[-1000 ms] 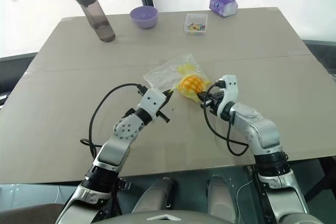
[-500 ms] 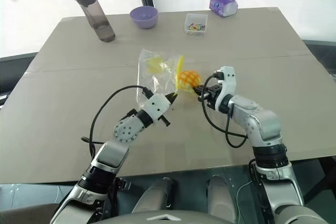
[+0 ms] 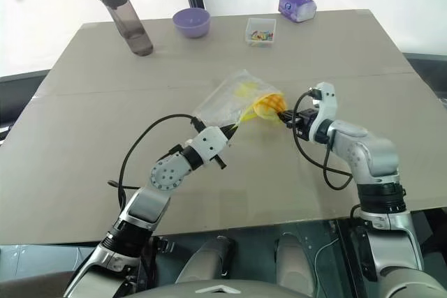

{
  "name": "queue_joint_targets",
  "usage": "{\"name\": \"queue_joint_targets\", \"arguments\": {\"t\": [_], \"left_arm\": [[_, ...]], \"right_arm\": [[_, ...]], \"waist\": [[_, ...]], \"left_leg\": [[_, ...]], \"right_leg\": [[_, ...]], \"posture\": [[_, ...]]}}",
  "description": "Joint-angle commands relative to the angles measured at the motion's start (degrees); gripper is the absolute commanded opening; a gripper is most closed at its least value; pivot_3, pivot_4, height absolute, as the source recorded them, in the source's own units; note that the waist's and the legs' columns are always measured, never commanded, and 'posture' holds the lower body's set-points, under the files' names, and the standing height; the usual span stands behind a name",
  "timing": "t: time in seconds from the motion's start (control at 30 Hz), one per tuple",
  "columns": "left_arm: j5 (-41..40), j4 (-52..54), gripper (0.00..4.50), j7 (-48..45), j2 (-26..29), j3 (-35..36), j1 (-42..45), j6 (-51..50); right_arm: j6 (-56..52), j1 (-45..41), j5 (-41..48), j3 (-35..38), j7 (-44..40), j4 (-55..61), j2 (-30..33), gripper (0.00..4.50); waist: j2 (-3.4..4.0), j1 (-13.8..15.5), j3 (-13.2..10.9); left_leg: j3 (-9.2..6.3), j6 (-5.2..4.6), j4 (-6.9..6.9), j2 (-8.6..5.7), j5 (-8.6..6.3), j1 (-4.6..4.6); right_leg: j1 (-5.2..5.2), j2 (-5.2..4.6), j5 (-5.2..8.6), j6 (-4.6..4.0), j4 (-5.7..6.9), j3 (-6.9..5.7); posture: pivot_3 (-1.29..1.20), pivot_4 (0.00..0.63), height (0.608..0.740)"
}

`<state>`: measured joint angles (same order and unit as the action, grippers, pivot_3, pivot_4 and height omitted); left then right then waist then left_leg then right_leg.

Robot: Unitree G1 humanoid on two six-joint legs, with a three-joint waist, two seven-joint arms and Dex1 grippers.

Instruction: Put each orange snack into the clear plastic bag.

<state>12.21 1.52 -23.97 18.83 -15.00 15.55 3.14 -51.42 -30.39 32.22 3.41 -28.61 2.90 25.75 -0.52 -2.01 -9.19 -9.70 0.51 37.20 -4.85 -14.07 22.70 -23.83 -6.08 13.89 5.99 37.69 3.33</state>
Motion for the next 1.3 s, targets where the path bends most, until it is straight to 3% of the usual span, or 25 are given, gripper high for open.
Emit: {"name": "queue_joint_targets", "arguments": {"t": [0.03,0.53,0.93,1.1,1.3], "left_arm": [[-0.5,0.2,0.00,0.0,0.3,1.0,0.9,1.6],[-0.7,-0.1,0.00,-3.4,0.1,-1.1,1.9,4.2],[-0.7,-0.4,0.00,-3.9,0.6,-0.6,1.3,4.8],[-0.7,-0.7,0.00,-4.0,0.4,-1.0,1.6,5.1],[-1.1,-1.8,0.00,-5.0,-0.1,-1.6,2.6,6.2]], "right_arm": [[-0.5,-1.2,1.4,2.7,-0.5,1.4,0.5,0.08],[1.1,-2.1,-2.2,-2.8,0.3,1.9,-4.3,0.08],[0.8,-5.0,-0.5,1.8,-1.2,-2.6,-4.5,0.08],[0.4,-5.4,-1.1,-2.2,-2.8,1.9,-4.5,0.08],[4.7,-6.6,-7.3,-7.7,-3.3,-1.5,-4.1,0.08]], "waist": [[0.00,-0.1,0.0],[0.00,-0.1,0.0],[0.01,-0.1,0.0],[0.02,-0.3,0.0],[0.01,-0.2,0.0]], "left_leg": [[0.00,0.00,0.00,0.00,0.00,0.00],[-0.01,0.01,0.00,0.00,0.01,0.01],[-0.02,0.01,0.00,-0.01,0.01,0.01],[-0.01,0.00,-0.02,0.01,0.00,0.01],[-0.01,0.02,-0.02,0.00,0.01,0.01]], "right_leg": [[0.00,0.00,0.00,0.00,0.00,0.00],[-0.01,-0.01,0.00,0.00,0.00,0.00],[-0.01,-0.01,0.00,0.00,0.00,0.00],[-0.05,0.00,0.00,0.00,0.02,0.00],[-0.05,0.00,0.00,0.00,0.01,0.00]], "posture": [[0.00,0.150,0.740],[0.00,0.150,0.740],[0.00,0.150,0.740],[0.00,0.150,0.740],[0.00,0.150,0.740]]}}
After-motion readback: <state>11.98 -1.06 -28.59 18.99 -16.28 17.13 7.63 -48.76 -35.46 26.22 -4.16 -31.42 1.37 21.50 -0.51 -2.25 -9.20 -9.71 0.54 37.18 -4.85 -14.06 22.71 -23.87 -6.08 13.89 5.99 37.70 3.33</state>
